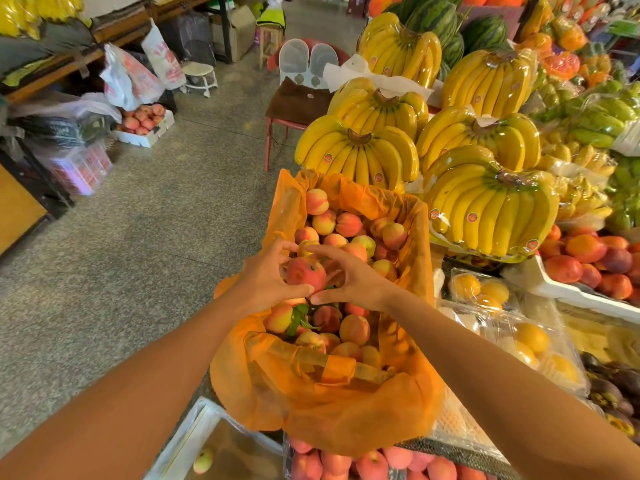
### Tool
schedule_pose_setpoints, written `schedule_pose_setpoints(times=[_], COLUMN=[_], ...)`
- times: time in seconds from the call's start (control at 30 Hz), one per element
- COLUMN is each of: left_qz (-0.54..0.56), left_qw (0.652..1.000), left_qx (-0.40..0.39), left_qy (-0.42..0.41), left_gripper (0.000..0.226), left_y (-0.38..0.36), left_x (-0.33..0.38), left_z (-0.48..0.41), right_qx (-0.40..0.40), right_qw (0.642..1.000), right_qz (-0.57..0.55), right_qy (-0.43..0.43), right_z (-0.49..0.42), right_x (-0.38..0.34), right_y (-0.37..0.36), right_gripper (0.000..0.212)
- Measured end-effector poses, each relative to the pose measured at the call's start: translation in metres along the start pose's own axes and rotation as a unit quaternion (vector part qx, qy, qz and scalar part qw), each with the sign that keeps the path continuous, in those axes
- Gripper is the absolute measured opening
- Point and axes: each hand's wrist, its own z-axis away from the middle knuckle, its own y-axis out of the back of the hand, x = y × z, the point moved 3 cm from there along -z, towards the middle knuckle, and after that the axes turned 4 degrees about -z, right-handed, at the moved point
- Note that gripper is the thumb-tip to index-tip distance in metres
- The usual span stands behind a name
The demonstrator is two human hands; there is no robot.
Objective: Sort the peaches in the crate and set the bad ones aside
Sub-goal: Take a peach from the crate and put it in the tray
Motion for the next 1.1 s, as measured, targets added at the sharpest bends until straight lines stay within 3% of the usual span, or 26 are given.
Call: schedule_pose_setpoints(times=[0.1,0.2,0.33,0.4,0.57,0.73,0.83,1.1], left_qz=[0.008,0.007,-0.166,-0.216,-0.123,-0.048,-0.043,-0.052], left_qw=[1.000,0.999,0.985,0.976,0.992,0.997,0.996,0.993], left_qx=[-0.006,-0.018,0.030,0.034,0.018,-0.047,-0.058,-0.077], left_qy=[-0.003,-0.025,-0.038,-0.022,-0.029,-0.033,-0.041,0.077], left_gripper=[0.086,0.075,0.087,0.083,0.057,0.068,0.044,0.025], left_y=[-0.002,-0.001,0.007,0.010,0.017,0.026,0.027,-0.002], left_x=[0.003,0.007,-0.007,-0.024,-0.048,-0.073,-0.099,-0.226], left_z=[0.008,0.020,0.038,0.050,0.088,0.136,0.164,0.231], right_qx=[0.023,0.046,0.083,0.100,0.129,0.162,0.155,0.097], right_qw=[0.999,0.999,0.996,0.994,0.989,0.980,0.982,0.987], right_qz=[0.026,-0.005,-0.032,-0.044,-0.066,-0.114,-0.110,-0.077], right_qy=[0.002,0.009,0.021,0.018,0.013,-0.001,-0.020,-0.102], right_z=[0.003,0.010,0.023,0.030,0.056,0.081,0.092,0.087], right_x=[0.000,-0.003,-0.009,-0.015,-0.046,-0.074,-0.079,-0.009], right_y=[-0.003,-0.006,-0.011,-0.017,-0.052,-0.121,-0.168,-0.300], right_gripper=[0.075,0.067,0.063,0.063,0.056,0.058,0.054,0.058])
